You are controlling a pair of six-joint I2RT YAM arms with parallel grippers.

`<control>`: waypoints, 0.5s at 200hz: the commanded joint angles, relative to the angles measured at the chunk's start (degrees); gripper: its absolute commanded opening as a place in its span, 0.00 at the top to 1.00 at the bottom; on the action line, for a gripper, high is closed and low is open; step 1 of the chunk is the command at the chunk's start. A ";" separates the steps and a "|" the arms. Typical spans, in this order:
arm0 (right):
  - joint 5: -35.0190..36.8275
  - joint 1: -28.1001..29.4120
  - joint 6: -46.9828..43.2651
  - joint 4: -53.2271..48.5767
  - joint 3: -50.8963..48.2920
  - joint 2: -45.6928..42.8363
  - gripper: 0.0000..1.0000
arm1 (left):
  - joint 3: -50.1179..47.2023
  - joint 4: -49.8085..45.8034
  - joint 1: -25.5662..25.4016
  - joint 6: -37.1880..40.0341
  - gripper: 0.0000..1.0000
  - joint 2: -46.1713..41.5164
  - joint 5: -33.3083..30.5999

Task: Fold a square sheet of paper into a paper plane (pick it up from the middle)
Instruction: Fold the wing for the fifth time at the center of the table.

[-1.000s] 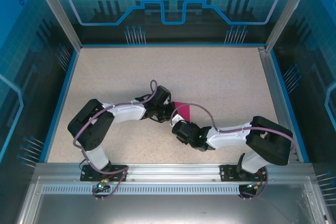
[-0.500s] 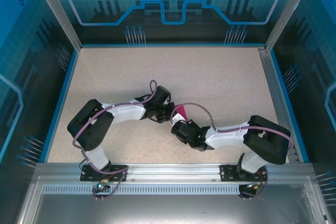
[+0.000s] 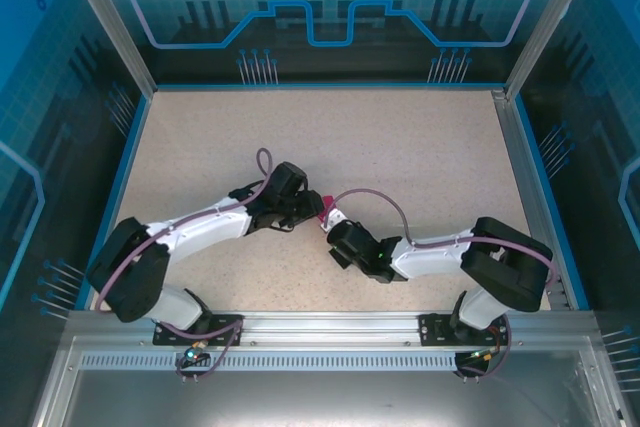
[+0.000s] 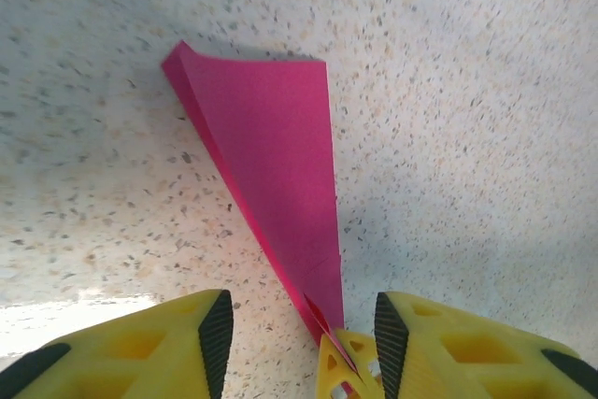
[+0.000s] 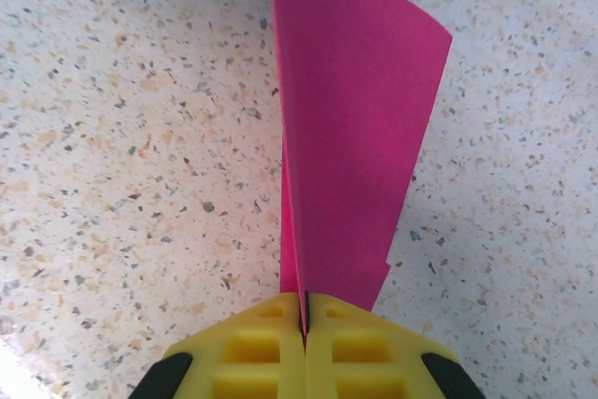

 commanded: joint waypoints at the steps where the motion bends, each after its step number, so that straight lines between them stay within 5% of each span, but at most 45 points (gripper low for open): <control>1: -2.33 -0.77 0.50 0.99 2.25 2.29 0.98 | -2.19 -3.08 0.69 -2.26 0.49 -2.84 -4.80; 62: -6.50 -1.98 4.90 3.08 1.61 3.53 0.98 | -3.84 -2.22 0.80 -2.71 0.45 -3.68 -4.15; 100: -16.95 -6.63 9.45 10.37 -3.40 0.62 0.98 | -3.46 -1.00 0.81 -2.33 0.44 -3.57 -3.25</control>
